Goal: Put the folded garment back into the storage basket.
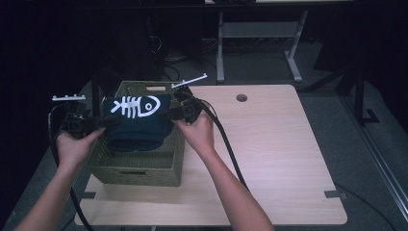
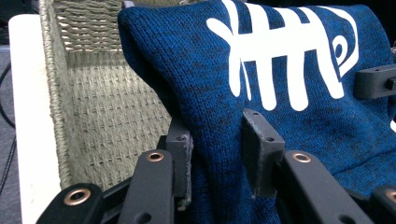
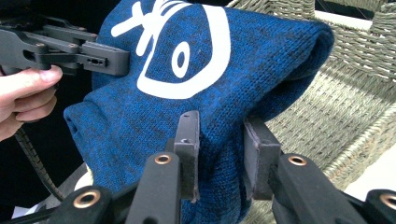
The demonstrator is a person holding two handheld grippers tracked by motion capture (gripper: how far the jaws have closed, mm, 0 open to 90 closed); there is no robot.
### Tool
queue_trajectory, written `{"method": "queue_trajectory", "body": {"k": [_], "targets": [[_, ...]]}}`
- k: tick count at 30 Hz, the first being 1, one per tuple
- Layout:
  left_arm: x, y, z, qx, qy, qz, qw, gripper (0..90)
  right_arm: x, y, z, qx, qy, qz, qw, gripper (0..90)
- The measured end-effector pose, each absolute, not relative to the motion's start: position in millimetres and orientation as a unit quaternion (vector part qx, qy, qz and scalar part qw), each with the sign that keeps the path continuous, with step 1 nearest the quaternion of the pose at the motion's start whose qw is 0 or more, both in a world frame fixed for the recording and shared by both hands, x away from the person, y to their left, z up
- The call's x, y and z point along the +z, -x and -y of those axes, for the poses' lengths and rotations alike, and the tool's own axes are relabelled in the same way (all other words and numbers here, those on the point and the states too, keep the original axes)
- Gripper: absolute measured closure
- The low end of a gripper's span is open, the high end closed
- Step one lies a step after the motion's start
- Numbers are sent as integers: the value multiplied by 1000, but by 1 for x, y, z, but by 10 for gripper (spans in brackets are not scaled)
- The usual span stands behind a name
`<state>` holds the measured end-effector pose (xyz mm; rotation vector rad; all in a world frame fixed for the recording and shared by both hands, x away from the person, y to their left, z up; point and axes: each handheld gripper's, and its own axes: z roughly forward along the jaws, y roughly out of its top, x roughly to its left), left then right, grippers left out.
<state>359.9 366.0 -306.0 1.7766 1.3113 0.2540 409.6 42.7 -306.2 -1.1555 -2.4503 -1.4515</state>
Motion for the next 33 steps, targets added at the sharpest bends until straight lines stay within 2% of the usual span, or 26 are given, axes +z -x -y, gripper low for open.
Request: {"method": "queue_trajectory", "body": {"k": [17, 33], "targets": [[-324, -367, -376, 107, -718, -548, 416, 660, -324, -412, -64, -453, 379, 807, 27, 698], [-341, -373, -372, 110, -739, -548, 376, 661, -346, -415, -71, -427, 385, 818, 27, 692]]}}
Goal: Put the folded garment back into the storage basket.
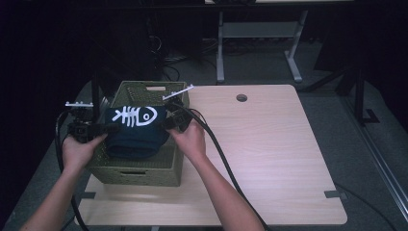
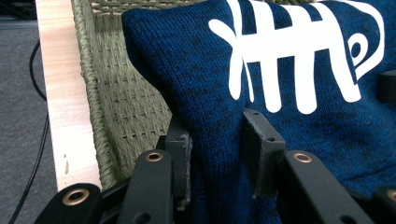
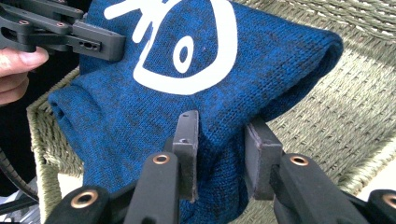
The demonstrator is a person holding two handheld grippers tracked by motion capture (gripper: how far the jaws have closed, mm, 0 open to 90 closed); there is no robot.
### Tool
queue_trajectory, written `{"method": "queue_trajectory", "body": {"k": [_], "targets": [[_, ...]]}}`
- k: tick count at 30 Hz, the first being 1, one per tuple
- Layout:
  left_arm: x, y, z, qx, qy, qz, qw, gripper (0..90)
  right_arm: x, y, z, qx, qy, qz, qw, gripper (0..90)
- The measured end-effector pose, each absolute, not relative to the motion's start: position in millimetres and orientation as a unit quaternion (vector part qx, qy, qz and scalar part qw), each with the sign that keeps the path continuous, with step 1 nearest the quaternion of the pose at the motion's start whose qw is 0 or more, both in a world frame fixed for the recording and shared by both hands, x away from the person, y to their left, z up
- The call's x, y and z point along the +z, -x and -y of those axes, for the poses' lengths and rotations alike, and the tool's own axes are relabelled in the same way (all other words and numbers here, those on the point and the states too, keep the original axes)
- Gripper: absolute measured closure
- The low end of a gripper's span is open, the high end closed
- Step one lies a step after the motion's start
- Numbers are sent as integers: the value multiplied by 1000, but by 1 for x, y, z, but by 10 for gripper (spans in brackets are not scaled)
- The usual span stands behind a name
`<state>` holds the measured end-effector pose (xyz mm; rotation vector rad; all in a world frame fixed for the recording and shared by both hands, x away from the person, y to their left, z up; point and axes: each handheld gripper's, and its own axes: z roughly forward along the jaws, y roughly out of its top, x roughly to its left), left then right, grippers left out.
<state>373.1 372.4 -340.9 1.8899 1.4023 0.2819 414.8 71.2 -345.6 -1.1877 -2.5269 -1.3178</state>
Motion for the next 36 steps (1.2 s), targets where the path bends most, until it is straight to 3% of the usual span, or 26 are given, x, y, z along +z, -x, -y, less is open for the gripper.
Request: {"method": "queue_trajectory", "body": {"k": [24, 29, 31, 33, 36], "targets": [[-360, -381, -373, 103, -752, -554, 342, 658, -365, -418, -79, -399, 382, 834, 23, 663], [-361, -383, -372, 111, -759, -550, 331, 643, -363, -416, -79, -388, 376, 841, 4, 593], [-361, -384, -369, 128, -760, -552, 318, 576, -361, -415, -78, -382, 376, 844, -7, 554], [-361, -384, -369, 134, -759, -553, 317, 567, -359, -414, -78, -373, 380, 846, -31, 480], [-360, -384, -368, 143, -753, -557, 320, 547, -351, -412, -75, -371, 378, 846, -61, 464]]}}
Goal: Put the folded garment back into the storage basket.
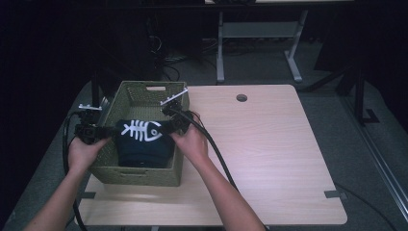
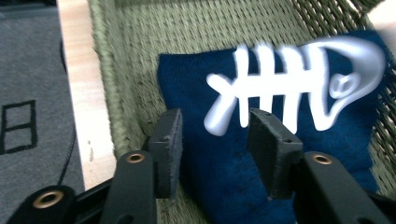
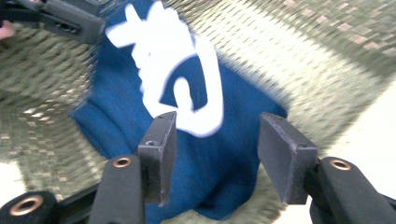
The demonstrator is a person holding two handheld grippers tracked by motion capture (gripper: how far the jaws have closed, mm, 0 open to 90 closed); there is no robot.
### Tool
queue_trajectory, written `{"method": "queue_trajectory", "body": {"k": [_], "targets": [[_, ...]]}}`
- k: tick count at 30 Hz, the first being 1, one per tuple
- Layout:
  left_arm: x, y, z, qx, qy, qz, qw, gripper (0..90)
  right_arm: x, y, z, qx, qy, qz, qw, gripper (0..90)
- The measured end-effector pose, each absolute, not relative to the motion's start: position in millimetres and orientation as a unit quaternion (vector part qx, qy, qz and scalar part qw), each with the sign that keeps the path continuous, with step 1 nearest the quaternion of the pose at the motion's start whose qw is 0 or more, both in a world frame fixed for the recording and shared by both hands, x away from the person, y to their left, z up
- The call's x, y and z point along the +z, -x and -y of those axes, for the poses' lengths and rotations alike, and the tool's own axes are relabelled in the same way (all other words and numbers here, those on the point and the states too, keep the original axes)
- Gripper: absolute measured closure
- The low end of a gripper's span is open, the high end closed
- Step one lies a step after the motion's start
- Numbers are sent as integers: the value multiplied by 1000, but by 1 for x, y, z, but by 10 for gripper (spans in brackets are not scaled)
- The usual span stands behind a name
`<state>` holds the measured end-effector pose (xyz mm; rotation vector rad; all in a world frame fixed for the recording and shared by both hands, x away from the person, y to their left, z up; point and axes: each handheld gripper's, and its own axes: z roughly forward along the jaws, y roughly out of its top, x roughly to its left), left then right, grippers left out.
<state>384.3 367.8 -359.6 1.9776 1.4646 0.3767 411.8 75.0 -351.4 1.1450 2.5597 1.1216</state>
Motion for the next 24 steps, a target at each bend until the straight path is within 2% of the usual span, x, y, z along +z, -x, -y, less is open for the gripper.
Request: {"method": "queue_trajectory", "body": {"k": [14, 24], "targets": [[-347, -372, -360, 143, -745, -541, 364, 529, -329, -407, -43, 424, -374, -824, 30, 470], [-335, -364, -340, 137, -740, -522, 402, 480, -323, -402, -8, 457, -379, -805, 7, 450]]}}
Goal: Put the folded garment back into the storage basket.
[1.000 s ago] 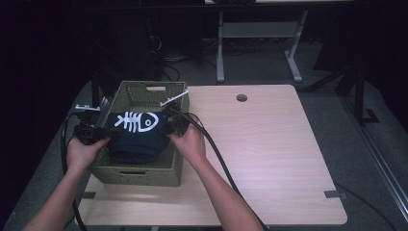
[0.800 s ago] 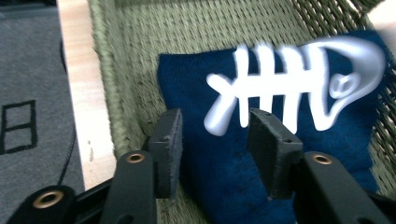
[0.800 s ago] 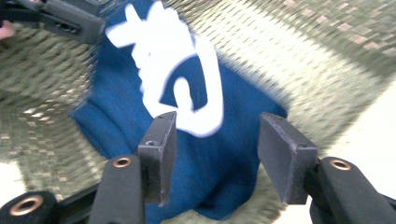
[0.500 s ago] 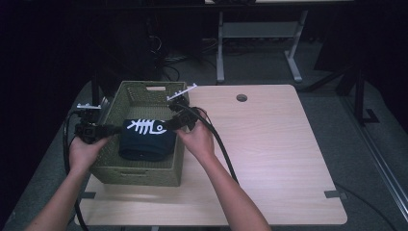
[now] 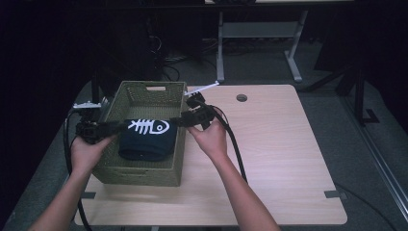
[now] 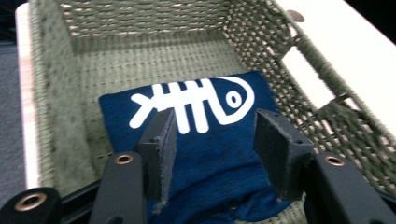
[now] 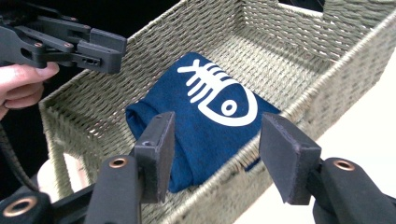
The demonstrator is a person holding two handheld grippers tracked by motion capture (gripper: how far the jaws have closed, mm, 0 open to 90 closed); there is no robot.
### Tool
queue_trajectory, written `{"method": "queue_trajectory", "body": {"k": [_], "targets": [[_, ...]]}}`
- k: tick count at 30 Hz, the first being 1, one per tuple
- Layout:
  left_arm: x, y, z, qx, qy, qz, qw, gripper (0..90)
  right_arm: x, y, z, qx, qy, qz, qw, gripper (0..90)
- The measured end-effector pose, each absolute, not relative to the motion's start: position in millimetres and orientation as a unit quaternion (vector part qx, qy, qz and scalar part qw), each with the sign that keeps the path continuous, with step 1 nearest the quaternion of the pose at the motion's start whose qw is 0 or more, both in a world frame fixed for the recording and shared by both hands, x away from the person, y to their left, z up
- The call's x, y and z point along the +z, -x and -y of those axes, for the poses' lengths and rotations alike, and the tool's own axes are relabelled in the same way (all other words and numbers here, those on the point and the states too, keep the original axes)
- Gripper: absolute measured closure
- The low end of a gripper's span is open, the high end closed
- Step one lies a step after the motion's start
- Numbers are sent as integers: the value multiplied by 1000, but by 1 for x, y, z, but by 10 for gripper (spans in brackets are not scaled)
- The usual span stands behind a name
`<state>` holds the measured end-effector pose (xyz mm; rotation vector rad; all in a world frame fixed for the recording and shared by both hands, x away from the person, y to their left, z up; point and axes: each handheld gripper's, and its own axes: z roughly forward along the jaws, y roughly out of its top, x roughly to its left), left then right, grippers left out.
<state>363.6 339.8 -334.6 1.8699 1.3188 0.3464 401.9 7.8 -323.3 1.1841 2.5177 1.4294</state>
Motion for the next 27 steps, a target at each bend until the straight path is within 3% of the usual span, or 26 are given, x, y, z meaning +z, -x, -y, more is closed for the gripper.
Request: {"method": "queue_trajectory", "body": {"k": [27], "targets": [[-332, -345, -269, 122, -744, -486, 442, 342, -333, -389, 87, 490, -395, -777, -5, 400]]}}
